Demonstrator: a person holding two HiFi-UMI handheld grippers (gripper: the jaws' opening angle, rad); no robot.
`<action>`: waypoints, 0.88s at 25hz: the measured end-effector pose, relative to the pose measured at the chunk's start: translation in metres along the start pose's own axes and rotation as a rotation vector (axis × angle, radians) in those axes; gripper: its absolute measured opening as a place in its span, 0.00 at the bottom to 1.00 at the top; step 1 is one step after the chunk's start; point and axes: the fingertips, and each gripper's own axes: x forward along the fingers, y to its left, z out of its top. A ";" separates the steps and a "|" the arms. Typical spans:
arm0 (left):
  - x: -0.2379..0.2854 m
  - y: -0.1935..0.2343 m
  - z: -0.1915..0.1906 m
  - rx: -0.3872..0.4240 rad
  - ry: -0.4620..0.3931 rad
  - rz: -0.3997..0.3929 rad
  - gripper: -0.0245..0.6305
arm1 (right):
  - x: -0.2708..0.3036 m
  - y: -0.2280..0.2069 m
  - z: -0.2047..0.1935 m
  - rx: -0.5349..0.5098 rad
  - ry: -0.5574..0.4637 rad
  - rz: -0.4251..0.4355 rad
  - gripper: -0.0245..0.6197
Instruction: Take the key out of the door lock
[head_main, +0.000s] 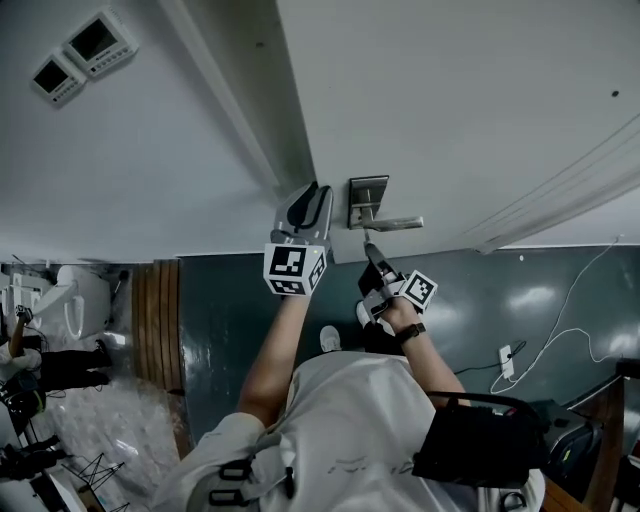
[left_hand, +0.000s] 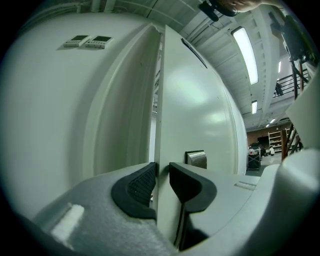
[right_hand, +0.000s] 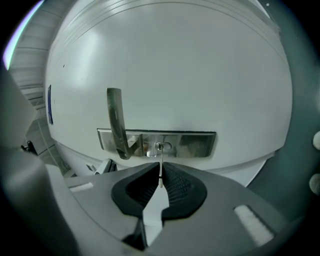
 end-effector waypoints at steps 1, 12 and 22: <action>0.000 0.001 0.000 -0.005 -0.005 -0.003 0.17 | -0.011 -0.003 -0.003 0.009 -0.010 -0.012 0.08; -0.044 -0.035 -0.017 -0.060 0.019 -0.095 0.08 | -0.118 0.058 0.010 -0.521 -0.095 -0.139 0.08; -0.114 -0.112 -0.055 -0.059 0.085 -0.126 0.04 | -0.151 0.137 0.011 -1.044 -0.100 -0.188 0.08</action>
